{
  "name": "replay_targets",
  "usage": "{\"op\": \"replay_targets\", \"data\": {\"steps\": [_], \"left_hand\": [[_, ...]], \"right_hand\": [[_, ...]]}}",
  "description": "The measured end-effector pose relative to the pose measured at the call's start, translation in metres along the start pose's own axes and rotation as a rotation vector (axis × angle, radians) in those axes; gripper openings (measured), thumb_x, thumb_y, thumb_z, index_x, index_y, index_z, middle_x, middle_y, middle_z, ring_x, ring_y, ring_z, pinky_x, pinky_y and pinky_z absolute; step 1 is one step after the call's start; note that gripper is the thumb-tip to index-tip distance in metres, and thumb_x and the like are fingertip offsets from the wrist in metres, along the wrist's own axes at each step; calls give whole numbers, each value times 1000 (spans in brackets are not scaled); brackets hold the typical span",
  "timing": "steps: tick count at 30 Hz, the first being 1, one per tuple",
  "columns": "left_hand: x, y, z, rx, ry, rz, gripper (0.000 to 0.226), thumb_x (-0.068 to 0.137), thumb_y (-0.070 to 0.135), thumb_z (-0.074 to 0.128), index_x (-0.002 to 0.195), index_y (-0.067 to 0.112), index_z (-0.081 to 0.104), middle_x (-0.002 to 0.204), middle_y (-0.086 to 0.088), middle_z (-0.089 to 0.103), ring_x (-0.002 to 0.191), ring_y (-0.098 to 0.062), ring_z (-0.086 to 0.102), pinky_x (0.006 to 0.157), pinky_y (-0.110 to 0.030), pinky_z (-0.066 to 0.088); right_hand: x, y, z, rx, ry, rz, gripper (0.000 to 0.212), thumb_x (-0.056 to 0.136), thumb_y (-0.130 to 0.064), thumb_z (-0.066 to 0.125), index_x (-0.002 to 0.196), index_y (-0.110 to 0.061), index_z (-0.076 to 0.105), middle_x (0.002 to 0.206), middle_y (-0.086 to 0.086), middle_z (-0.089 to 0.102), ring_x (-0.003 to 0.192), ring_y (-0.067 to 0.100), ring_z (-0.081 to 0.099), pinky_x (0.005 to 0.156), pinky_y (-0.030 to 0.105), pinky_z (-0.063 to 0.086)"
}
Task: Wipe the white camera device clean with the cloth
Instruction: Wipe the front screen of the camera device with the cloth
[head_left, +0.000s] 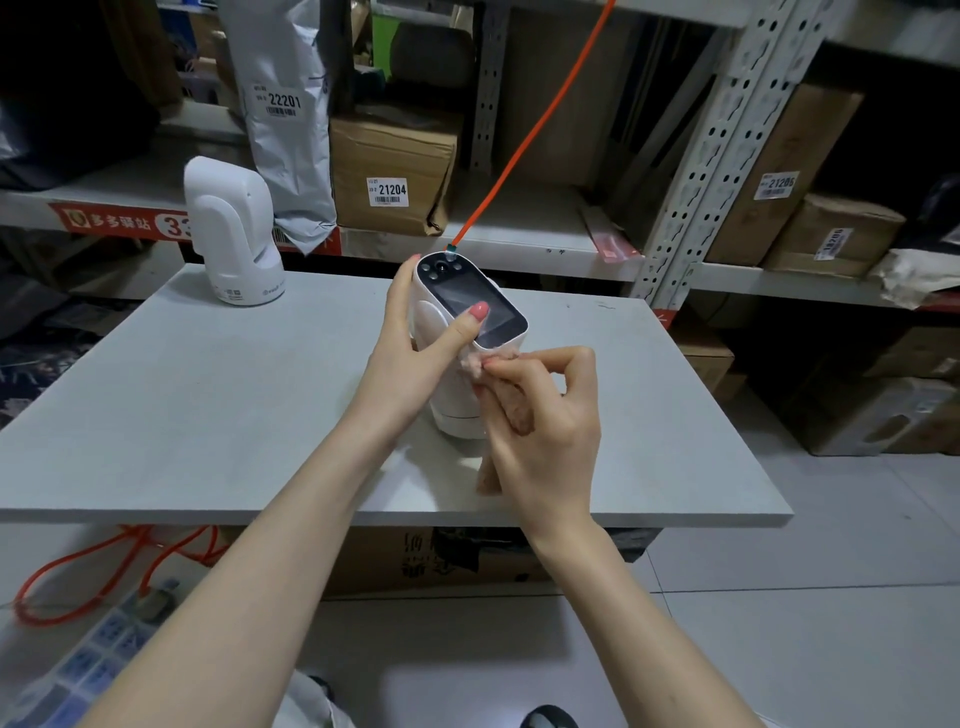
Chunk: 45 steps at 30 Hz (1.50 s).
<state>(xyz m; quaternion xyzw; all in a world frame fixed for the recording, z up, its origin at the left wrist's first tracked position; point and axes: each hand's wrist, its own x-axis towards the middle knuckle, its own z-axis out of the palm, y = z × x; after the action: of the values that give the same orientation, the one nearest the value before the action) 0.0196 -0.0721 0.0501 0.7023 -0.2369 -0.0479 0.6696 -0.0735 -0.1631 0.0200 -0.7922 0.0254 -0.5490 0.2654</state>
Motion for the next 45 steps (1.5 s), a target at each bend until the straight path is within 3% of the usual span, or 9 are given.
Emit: {"op": "replay_targets", "data": {"steps": [4,8,14,20,30,35,39,43,45], "left_hand": [[-1,0,2,-53,10,-55,92,80,46,72,150,41,12,155,16,26,140,-7,28,111,-27,29],[-1,-3,4,-53,49,-80,89,63,59,78,136,47,30,140,12,49,130,-14,46,108,-41,41],[-3,-2,12,-40,122,-88,85,61,63,73,132,46,31,132,15,50,126,-17,48,103,-44,44],[-2,-3,16,11,140,-84,90,56,67,70,132,45,26,130,7,50,126,-20,47,103,-45,43],[-4,-3,12,-18,147,-99,87,61,65,70,134,43,28,128,6,52,124,-20,49,101,-45,46],[0,-2,5,-117,151,-144,74,72,54,73,133,39,34,128,9,56,120,-14,53,103,-38,44],[1,0,-2,-167,119,-173,63,82,42,71,134,35,37,130,10,56,117,-9,54,90,-29,48],[2,3,-8,-166,73,-189,60,84,40,68,136,38,38,128,17,56,109,-7,55,65,-17,38],[1,5,-11,-147,53,-173,57,86,36,67,135,38,39,121,20,58,103,-4,56,59,-12,42]], "right_hand": [[0,1,1,-17,-2,-7,8,87,-21,64,95,-22,61,98,-1,46,87,26,63,66,34,53],[-8,7,2,-92,-59,2,11,85,-17,66,93,-22,60,93,5,49,84,27,60,54,41,54],[7,-3,3,-82,62,3,5,85,-12,71,89,-10,69,91,12,53,82,31,62,61,40,54],[-2,4,4,-153,15,2,6,84,-10,72,89,-10,69,87,12,52,79,31,59,54,39,52],[8,-6,7,-122,67,38,6,82,-8,74,87,-9,72,88,12,55,82,29,62,63,35,52],[1,7,3,27,-76,142,8,82,-9,72,88,-13,72,93,-1,52,91,13,61,77,17,49],[5,11,-1,150,-139,301,18,75,9,74,86,-5,73,92,3,55,91,-18,54,80,-1,39],[10,10,-2,225,-163,408,18,75,10,73,84,-6,74,92,2,57,87,-18,56,77,-2,40],[12,10,-1,256,-162,468,18,76,8,73,84,-8,73,93,2,59,85,-15,59,77,0,42]]}}
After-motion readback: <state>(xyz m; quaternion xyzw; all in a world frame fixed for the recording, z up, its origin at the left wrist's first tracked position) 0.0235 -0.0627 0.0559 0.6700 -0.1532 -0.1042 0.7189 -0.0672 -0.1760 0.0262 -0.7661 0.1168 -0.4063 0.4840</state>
